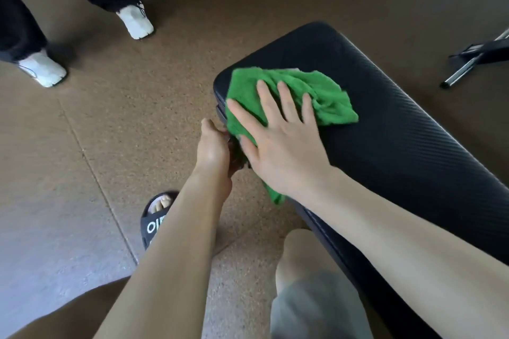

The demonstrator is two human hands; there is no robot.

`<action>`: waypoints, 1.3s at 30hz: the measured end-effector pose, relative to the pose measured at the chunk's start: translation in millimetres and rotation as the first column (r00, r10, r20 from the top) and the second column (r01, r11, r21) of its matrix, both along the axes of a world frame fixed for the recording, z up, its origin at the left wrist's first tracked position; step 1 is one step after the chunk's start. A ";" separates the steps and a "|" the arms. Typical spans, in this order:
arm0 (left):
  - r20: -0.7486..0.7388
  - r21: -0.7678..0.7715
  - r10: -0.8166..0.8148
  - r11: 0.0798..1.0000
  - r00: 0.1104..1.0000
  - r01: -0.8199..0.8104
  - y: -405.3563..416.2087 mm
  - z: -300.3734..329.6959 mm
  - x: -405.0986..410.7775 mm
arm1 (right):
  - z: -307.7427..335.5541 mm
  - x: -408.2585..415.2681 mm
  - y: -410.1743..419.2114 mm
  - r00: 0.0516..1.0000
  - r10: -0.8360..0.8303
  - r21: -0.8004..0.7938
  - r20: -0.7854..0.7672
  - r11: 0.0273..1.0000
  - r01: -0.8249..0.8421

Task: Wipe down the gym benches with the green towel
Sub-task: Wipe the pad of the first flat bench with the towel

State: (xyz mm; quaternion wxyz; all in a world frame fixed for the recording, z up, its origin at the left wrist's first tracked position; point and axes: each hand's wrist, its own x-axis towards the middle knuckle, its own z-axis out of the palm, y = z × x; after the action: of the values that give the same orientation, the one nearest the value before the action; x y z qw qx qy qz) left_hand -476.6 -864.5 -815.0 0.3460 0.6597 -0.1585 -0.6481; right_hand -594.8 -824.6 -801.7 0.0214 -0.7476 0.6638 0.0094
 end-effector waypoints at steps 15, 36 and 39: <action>0.021 -0.231 -0.109 0.967 0.994 0.111 -42.3 21.0 19.5 | 5.6 0.0 45.7 0.999 -0.024 -0.019 0.024 1.000 0.024; 0.223 -0.317 0.275 0.928 0.935 -0.197 -39.8 -5.1 -53.4 | -4.7 -56.4 -134.7 0.942 -0.295 -0.104 0.159 0.944 0.313; 0.258 -0.339 0.289 0.921 0.922 -0.194 -38.5 -5.2 -56.5 | -1.6 -95.5 -123.9 0.907 -0.383 -0.067 0.176 0.915 0.399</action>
State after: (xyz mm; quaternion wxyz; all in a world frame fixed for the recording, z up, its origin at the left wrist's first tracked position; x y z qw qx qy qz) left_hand -533.1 -903.0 -820.2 0.4938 0.7040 -0.2248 -0.4583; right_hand -690.3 -948.4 -803.3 0.0379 -0.5978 0.7958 -0.0882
